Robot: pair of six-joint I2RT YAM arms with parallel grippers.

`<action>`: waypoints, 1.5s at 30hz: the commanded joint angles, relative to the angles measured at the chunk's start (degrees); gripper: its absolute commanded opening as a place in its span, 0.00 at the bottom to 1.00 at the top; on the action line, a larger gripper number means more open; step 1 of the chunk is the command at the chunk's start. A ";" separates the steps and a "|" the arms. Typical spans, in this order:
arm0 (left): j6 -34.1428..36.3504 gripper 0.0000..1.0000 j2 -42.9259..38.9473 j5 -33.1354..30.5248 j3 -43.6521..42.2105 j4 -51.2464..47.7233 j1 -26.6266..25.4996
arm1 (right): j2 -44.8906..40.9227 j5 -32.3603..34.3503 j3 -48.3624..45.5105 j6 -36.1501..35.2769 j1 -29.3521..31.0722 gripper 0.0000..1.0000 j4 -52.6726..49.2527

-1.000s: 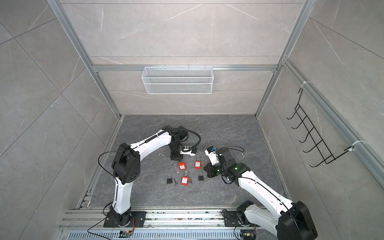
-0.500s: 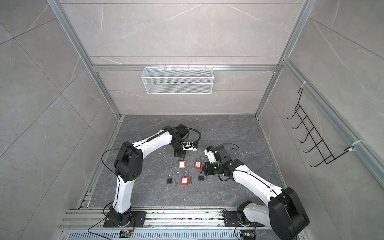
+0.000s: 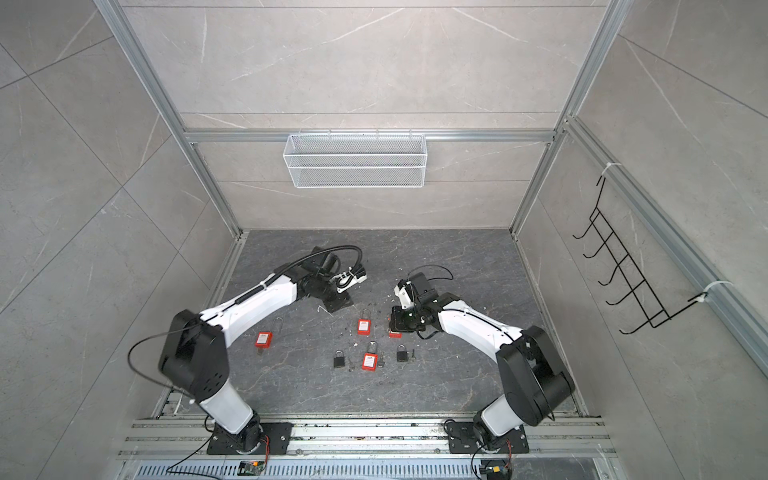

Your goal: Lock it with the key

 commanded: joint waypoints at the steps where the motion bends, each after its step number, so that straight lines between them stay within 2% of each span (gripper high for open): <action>1: -11.83 0.43 -9.56 2.41 -8.60 6.46 2.79 | 4.82 1.25 4.82 2.05 0.63 0.00 -3.67; 4: -20.97 0.51 -17.61 -2.17 -15.22 7.41 6.79 | 9.11 1.32 9.04 2.76 1.05 0.00 -6.43; 7: -26.30 0.57 -23.43 -4.26 -19.33 6.64 10.34 | 12.07 1.97 11.94 3.02 1.68 0.00 -8.42; 10: -28.56 0.60 -26.17 -5.91 -21.57 6.06 13.08 | 14.09 2.60 13.37 3.82 2.37 0.00 -8.42; 13: -32.36 0.68 -26.40 -6.86 -22.09 5.09 16.50 | 16.50 2.84 14.95 4.58 3.33 0.00 -8.74; 17: -38.52 0.71 -22.92 -5.44 -19.45 0.37 21.77 | 19.44 4.26 16.87 5.29 4.97 0.00 -9.70; 20: -40.02 0.74 -18.81 -4.75 -16.63 -5.15 24.79 | 20.38 6.41 18.03 5.73 5.56 0.04 -11.33; 22: -40.54 0.77 -16.97 -4.19 -15.57 -7.13 26.30 | 19.87 8.24 18.26 5.66 5.74 0.09 -11.93; 26: -42.54 0.84 -15.12 -3.99 -15.21 -8.36 29.31 | 17.74 12.42 18.11 5.51 5.91 0.30 -13.15; 31: -41.47 0.85 -10.87 -7.56 -12.80 -11.82 31.26 | 14.34 15.43 16.90 5.95 6.17 0.37 -12.69; 35: -40.50 0.86 -6.29 -11.70 -11.64 -13.18 31.40 | 10.88 19.11 15.30 7.73 6.96 0.53 -11.76; 41: -39.31 0.84 0.80 -14.65 -10.37 -13.36 31.51 | 6.48 23.58 12.59 9.24 7.14 0.57 -11.18; 45: -38.27 0.81 4.75 -15.20 -8.72 -14.46 31.58 | 5.18 28.54 12.64 6.95 7.23 0.58 -13.18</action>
